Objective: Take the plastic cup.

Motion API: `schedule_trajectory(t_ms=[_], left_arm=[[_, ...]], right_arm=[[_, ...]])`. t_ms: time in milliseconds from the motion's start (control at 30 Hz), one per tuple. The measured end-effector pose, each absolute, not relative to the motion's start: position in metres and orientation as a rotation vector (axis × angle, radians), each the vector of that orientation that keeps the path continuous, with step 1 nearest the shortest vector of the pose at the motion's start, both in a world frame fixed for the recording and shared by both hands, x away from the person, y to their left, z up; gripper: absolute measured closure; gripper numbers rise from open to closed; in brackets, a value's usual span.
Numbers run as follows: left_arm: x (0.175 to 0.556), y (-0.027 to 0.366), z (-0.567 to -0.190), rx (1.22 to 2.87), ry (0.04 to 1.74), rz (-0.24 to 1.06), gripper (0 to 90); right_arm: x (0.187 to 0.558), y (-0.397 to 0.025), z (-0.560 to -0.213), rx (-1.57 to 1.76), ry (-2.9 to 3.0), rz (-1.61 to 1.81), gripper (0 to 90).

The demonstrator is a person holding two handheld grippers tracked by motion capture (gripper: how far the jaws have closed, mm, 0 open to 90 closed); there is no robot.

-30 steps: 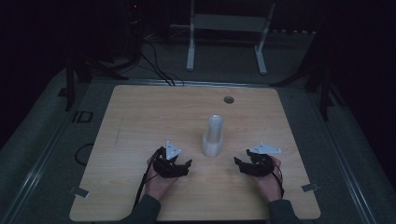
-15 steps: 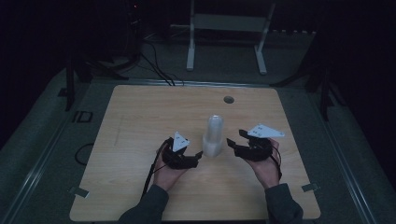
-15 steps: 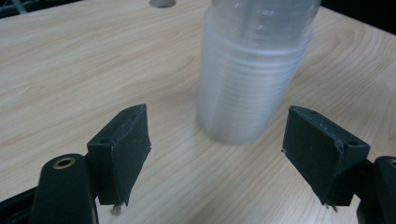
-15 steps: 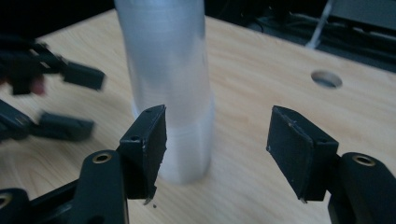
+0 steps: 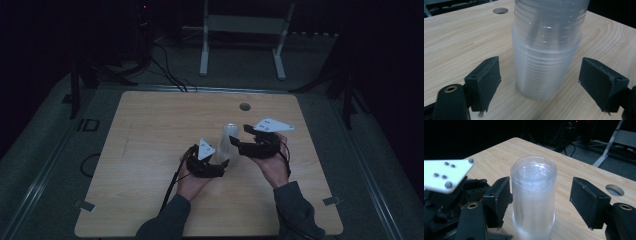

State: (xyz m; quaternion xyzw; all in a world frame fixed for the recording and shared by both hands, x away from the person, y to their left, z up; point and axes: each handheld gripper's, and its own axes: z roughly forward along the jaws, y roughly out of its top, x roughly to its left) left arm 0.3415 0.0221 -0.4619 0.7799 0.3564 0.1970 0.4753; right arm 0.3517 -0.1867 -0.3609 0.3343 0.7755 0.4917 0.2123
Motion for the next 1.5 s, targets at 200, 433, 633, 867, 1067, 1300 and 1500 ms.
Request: schedule_trajectory(t_ms=[200,433,633,867,1067,1300,1500], left_arm=[[0.347,0.015,-0.464,1.921,0.877,0.458,14.5],[0.352,0.013,-0.464,1.897,0.872,0.446,14.5],[0.355,0.010,-0.463,1.870,0.860,0.459,14.5],[0.360,0.005,-0.465,1.860,0.846,0.492,16.7],[0.360,0.004,-0.465,1.864,0.833,0.504,20.8],[0.360,0.004,-0.466,1.865,0.827,0.502,20.9],[0.360,0.003,-0.467,1.872,0.827,0.499,20.9]], right_arm=[[0.364,-0.172,-0.364,0.926,2.179,1.352,31.5],[0.375,-0.162,-0.369,0.948,2.201,1.352,36.8],[0.375,-0.159,-0.370,0.946,2.197,1.367,39.4],[0.375,-0.160,-0.370,0.956,2.195,1.385,39.5],[0.375,-0.159,-0.369,0.955,2.196,1.393,39.4],[0.374,-0.161,-0.365,0.956,2.174,1.414,39.7],[0.373,-0.163,-0.355,0.953,2.144,1.456,40.7]])
